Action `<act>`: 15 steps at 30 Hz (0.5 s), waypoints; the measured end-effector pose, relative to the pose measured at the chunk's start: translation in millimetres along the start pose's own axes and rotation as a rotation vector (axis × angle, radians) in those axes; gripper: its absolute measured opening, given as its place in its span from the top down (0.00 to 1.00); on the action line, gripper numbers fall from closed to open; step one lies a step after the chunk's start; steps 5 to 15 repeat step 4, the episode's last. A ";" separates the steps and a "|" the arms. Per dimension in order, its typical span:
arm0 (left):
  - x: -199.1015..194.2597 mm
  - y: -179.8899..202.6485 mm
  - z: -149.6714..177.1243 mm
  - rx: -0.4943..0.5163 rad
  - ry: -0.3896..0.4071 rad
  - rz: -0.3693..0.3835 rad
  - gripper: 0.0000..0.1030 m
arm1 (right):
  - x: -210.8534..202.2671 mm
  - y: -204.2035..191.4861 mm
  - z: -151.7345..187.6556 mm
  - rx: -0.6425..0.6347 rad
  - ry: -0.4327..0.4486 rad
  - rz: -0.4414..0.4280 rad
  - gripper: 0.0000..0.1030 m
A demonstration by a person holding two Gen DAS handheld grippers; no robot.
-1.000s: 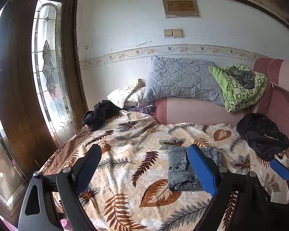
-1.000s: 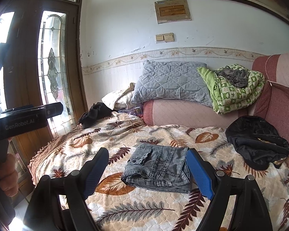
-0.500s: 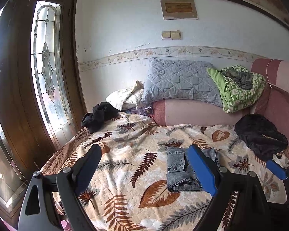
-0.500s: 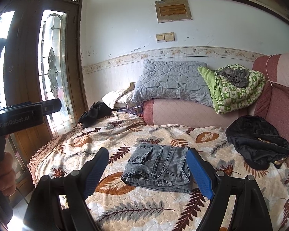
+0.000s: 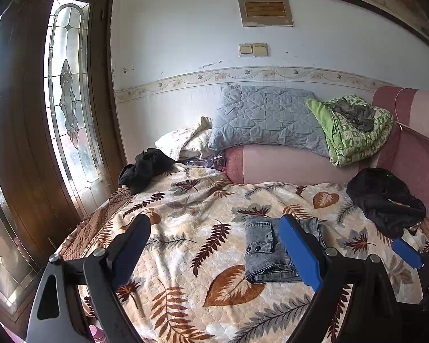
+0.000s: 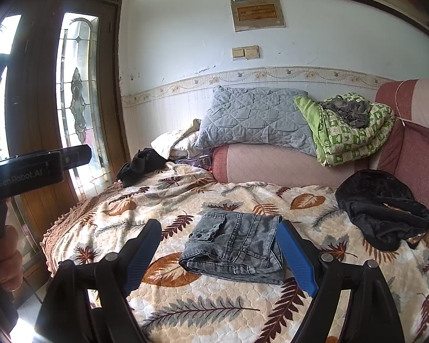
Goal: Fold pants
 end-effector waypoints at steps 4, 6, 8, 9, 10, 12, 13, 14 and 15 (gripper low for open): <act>2.9 0.9 4.1 0.000 -0.010 0.005 0.11 | 1.8 1.1 2.2 0.004 -0.003 0.000 0.17; 2.9 0.9 4.1 0.000 -0.010 0.005 0.11 | 1.8 1.1 2.2 0.004 -0.003 0.000 0.17; 2.9 0.9 4.1 0.000 -0.010 0.005 0.11 | 1.8 1.1 2.2 0.004 -0.003 0.000 0.17; 2.9 0.9 4.1 0.000 -0.010 0.005 0.11 | 1.8 1.1 2.2 0.004 -0.003 0.000 0.17; 2.9 0.9 4.1 0.000 -0.010 0.005 0.11 | 1.8 1.1 2.2 0.004 -0.003 0.000 0.17; 2.9 0.9 4.1 0.000 -0.010 0.005 0.11 | 1.8 1.1 2.2 0.004 -0.003 0.000 0.17; 2.9 0.9 4.1 0.000 -0.010 0.005 0.11 | 1.8 1.1 2.2 0.004 -0.003 0.000 0.17; 2.9 0.9 4.1 0.000 -0.010 0.005 0.11 | 1.8 1.1 2.2 0.004 -0.003 0.000 0.17; 2.9 0.9 4.1 0.000 -0.010 0.005 0.11 | 1.8 1.1 2.2 0.004 -0.003 0.000 0.17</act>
Point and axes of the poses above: each gripper's, at about its wrist camera, not at the fingertips, and x roughly the way its jaws point, y to its right, z to its underside, the point moved 8 cm from there along x, roughly the way its jaws point, and after that the axes turned 14 degrees about y, right-handed, at the moved point
